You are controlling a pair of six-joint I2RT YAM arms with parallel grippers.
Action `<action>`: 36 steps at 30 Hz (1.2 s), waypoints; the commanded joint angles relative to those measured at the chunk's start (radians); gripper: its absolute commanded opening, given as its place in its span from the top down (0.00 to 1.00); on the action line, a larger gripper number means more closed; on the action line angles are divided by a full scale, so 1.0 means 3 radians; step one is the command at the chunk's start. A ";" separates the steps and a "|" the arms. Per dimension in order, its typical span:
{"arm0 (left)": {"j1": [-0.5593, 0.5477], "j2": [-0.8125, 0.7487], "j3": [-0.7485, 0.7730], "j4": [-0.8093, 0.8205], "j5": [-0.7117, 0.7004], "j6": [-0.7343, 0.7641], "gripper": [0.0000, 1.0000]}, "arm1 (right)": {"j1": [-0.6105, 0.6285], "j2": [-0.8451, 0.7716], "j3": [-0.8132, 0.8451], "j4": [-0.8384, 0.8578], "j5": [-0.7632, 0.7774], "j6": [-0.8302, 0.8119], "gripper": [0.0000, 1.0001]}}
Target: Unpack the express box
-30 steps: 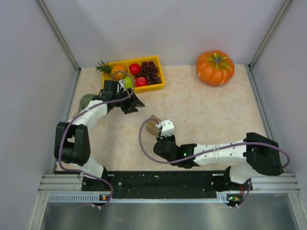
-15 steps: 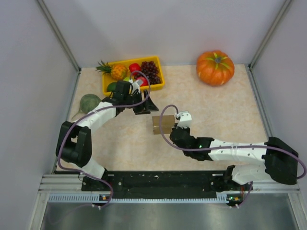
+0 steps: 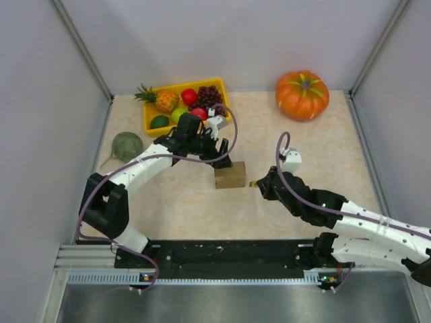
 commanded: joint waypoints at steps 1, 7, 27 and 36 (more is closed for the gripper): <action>-0.0067 -0.0149 0.0093 -0.0001 -0.0135 0.0845 0.14 | -0.0324 -0.0178 0.0323 -0.0484 -0.0373 0.0087 1.00; -0.0174 -0.0170 -0.0009 0.0234 -0.0144 0.1556 0.01 | -0.0729 -0.0204 0.0451 -0.0587 -0.0813 -0.0036 1.00; -0.0374 0.0285 -0.0055 0.0086 0.0249 0.2206 0.02 | -0.1072 0.0221 0.0554 -0.0219 -0.1003 0.0051 1.00; -0.0374 0.0454 -0.0055 0.0152 0.0167 0.2201 0.22 | -0.1123 0.0261 0.0487 0.0001 -0.1033 -0.0015 1.00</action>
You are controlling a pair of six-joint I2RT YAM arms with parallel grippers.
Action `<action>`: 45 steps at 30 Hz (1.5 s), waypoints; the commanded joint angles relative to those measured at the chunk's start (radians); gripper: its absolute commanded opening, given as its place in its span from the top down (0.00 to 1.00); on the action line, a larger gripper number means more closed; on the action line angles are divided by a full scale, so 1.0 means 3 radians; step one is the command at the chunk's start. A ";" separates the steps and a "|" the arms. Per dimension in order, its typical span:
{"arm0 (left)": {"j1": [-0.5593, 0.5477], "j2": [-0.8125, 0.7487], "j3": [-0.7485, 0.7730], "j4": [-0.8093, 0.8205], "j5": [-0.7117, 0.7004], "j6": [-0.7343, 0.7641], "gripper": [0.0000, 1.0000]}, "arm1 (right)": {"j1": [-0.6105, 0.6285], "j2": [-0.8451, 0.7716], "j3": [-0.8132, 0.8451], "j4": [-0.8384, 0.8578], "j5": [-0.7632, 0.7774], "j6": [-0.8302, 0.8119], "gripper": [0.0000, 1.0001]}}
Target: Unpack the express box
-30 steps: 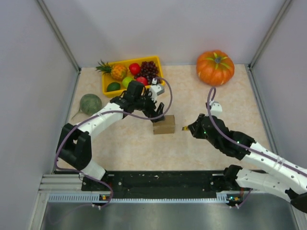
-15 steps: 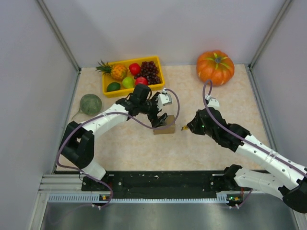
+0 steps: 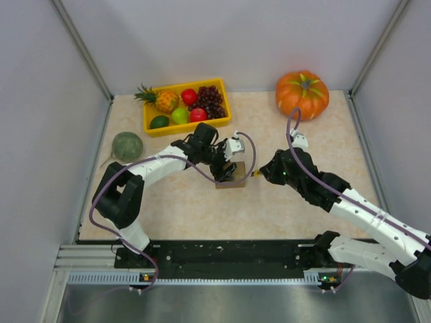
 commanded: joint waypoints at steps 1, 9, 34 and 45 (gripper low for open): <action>-0.0013 0.0066 -0.0026 0.0206 0.0019 0.0059 0.23 | -0.0059 0.0031 0.0013 0.0306 -0.0011 -0.0065 1.00; -0.0018 0.0087 -0.0108 0.0262 0.0040 0.0106 0.32 | -0.0054 0.0118 -0.0110 0.0705 0.0188 -0.0213 1.00; -0.0018 0.0138 -0.0083 0.0145 0.0086 0.0131 0.54 | -0.0054 0.0502 -0.0146 0.1084 0.0148 -0.0438 1.00; -0.0018 0.0168 -0.0057 0.0155 0.0024 0.0070 0.59 | -0.0059 0.0431 -0.0171 0.0992 0.0055 -0.0331 1.00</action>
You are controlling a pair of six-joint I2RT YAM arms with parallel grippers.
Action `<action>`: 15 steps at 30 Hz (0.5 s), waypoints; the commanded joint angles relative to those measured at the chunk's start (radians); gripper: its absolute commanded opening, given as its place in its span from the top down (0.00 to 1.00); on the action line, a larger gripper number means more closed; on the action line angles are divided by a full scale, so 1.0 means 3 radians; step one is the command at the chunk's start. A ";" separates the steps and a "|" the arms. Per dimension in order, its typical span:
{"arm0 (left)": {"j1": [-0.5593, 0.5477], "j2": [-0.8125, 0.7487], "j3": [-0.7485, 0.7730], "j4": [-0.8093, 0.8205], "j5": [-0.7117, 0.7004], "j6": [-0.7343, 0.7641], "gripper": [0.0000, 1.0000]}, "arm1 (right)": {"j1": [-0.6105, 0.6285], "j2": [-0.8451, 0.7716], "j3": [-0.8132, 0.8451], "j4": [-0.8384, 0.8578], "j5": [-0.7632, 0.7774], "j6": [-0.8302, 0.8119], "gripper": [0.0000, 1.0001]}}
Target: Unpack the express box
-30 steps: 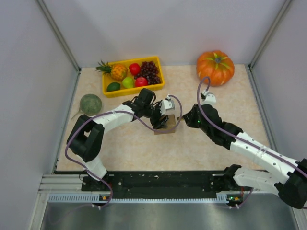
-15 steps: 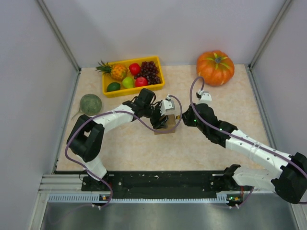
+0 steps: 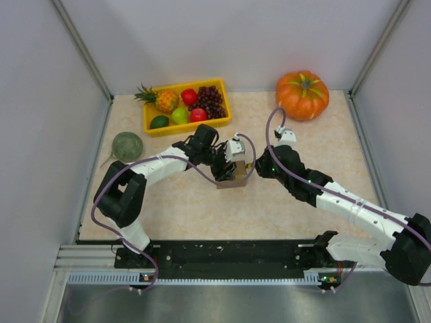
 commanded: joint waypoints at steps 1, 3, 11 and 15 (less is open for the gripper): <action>-0.0017 0.0086 0.0021 -0.0038 0.0002 0.0007 0.59 | -0.0032 -0.0074 0.0012 0.0053 -0.0044 0.0072 1.00; -0.0017 0.0096 0.0026 -0.0038 -0.0009 -0.0008 0.60 | -0.0037 -0.0100 0.0032 0.0028 -0.0018 0.0052 1.00; -0.0017 0.0142 0.0082 -0.0069 -0.0050 -0.0049 0.65 | -0.0037 0.0058 0.0078 -0.0110 -0.0227 -0.0010 1.00; -0.0017 0.0198 0.0148 -0.0130 -0.0208 -0.0125 0.69 | -0.0032 0.0089 0.0170 -0.0304 -0.0309 -0.0004 1.00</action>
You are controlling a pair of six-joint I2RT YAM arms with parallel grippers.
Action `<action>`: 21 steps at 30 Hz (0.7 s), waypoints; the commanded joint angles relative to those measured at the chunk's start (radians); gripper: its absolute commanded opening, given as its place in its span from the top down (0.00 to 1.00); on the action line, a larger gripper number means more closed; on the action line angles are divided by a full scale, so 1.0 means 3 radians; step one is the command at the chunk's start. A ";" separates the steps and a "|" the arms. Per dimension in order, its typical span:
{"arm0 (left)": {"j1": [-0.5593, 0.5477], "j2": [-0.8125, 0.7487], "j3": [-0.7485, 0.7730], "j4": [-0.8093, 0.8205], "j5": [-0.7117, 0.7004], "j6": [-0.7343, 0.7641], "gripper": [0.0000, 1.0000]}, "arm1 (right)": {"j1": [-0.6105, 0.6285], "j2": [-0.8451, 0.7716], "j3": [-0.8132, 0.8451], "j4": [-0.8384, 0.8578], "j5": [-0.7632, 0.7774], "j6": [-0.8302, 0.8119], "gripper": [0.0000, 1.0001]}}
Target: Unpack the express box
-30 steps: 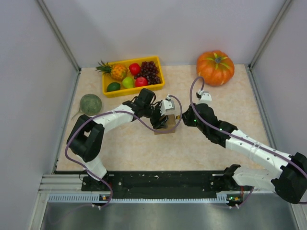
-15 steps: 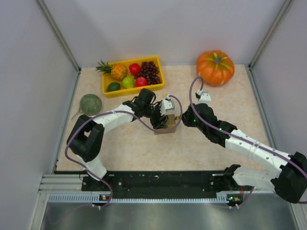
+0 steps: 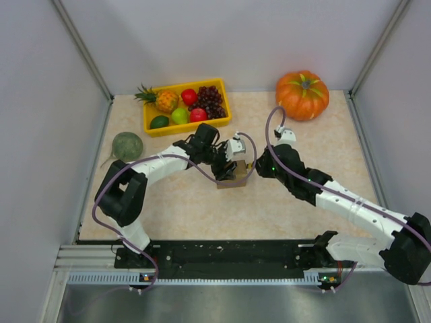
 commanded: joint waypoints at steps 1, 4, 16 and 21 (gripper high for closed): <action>-0.0011 0.0172 0.0138 -0.0119 -0.0218 -0.0080 0.70 | -0.0018 0.0050 0.0172 -0.0303 -0.0272 -0.0012 1.00; -0.0011 0.0187 0.0149 -0.0124 -0.0249 -0.0095 0.72 | -0.0018 0.0044 0.0264 -0.0508 -0.0385 -0.0017 1.00; -0.0011 0.0218 0.0200 -0.0160 -0.0336 -0.0110 0.76 | -0.0013 0.0060 0.0427 -0.0912 -0.0625 -0.0053 1.00; -0.0011 0.0223 0.0205 -0.0180 -0.0331 -0.0100 0.76 | -0.0018 0.0146 0.0438 -0.0907 -0.0615 -0.0053 1.00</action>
